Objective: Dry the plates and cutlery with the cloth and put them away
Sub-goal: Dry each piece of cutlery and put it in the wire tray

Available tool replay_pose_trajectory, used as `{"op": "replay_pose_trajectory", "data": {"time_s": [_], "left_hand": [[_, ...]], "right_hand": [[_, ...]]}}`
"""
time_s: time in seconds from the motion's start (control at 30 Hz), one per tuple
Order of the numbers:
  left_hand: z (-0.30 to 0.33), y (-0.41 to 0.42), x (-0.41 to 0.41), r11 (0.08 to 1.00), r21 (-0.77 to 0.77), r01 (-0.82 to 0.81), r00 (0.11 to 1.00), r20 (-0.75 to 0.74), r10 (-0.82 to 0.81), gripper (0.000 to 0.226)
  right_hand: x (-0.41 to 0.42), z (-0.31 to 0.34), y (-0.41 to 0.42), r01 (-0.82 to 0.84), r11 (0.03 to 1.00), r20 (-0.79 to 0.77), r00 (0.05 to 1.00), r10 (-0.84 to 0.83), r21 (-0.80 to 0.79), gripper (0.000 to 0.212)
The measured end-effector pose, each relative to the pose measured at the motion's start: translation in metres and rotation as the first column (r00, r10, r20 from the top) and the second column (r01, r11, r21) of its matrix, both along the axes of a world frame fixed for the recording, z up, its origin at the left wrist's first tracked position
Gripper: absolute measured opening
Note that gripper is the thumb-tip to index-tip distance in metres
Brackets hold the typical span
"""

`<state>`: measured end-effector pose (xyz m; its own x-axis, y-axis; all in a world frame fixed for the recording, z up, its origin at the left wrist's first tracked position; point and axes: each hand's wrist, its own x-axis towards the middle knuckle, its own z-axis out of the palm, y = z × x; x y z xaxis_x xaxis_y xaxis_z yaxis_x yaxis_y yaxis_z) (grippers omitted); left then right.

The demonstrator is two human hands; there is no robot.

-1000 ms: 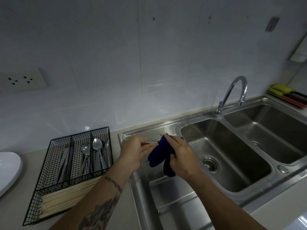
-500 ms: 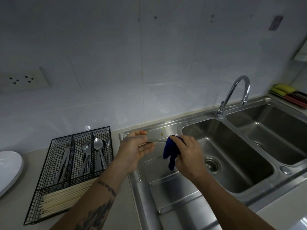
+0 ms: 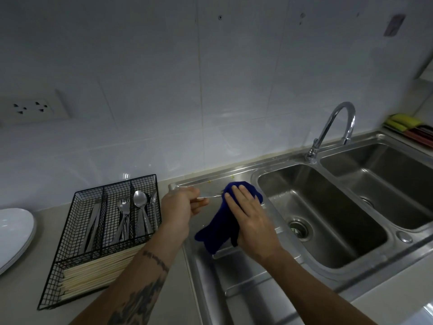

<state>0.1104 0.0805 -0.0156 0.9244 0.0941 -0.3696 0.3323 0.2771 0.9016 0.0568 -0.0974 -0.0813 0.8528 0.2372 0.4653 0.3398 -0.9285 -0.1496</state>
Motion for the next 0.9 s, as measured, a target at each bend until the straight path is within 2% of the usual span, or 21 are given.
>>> {"op": "replay_pose_trajectory", "data": {"time_s": [0.1,0.23,0.3,0.43,0.53,0.63,0.7,0.77,0.83,0.9], "left_hand": [[-0.01,0.012,0.0,1.0,-0.001,-0.006,0.999,-0.046,0.006,0.014],[-0.009,0.011,-0.004,0.997,-0.066,0.041,0.997,-0.062,-0.045,0.009],[-0.007,0.014,-0.004,0.996,-0.074,0.049,0.997,-0.057,-0.053,0.008],[-0.01,0.033,-0.004,0.997,-0.075,0.015,0.999,-0.048,-0.019,0.012],[-0.016,0.035,-0.006,0.986,-0.165,-0.021,0.998,-0.066,0.01,0.01],[-0.021,0.029,-0.007,0.973,-0.226,-0.054,0.997,-0.071,0.039,0.018],[-0.021,0.032,-0.006,0.96,-0.25,-0.125,0.991,-0.071,0.111,0.019],[-0.021,0.046,-0.004,0.939,-0.246,-0.242,0.97,-0.076,0.23,0.014],[-0.021,0.069,0.0,0.917,-0.224,-0.331,0.944,-0.07,0.323,0.015],[-0.022,0.098,0.008,0.895,-0.216,-0.39,0.921,-0.072,0.384,0.016]], "right_hand": [[-0.003,-0.004,-0.002,0.035,0.999,-0.026,0.999,-0.036,-0.012,0.1],[0.0,0.008,0.023,-0.076,0.997,0.048,0.996,0.076,0.003,0.088],[0.005,0.01,0.023,-0.117,0.993,0.043,0.992,0.117,-0.017,0.091],[0.011,0.004,0.008,-0.104,0.993,-0.004,0.995,0.105,0.063,0.091],[0.016,0.008,0.022,-0.12,0.99,-0.006,0.993,0.121,0.074,0.082],[0.023,0.012,0.047,-0.221,0.975,0.011,0.975,0.221,0.035,0.078],[0.028,0.011,0.05,-0.238,0.971,-0.014,0.971,0.239,0.022,0.086],[0.035,0.008,0.043,-0.186,0.98,-0.063,0.98,0.19,0.073,0.089],[0.04,0.003,0.037,-0.146,0.981,-0.088,0.984,0.158,0.128,0.084],[0.047,0.005,0.044,-0.185,0.972,-0.089,0.976,0.199,0.146,0.077]]}}
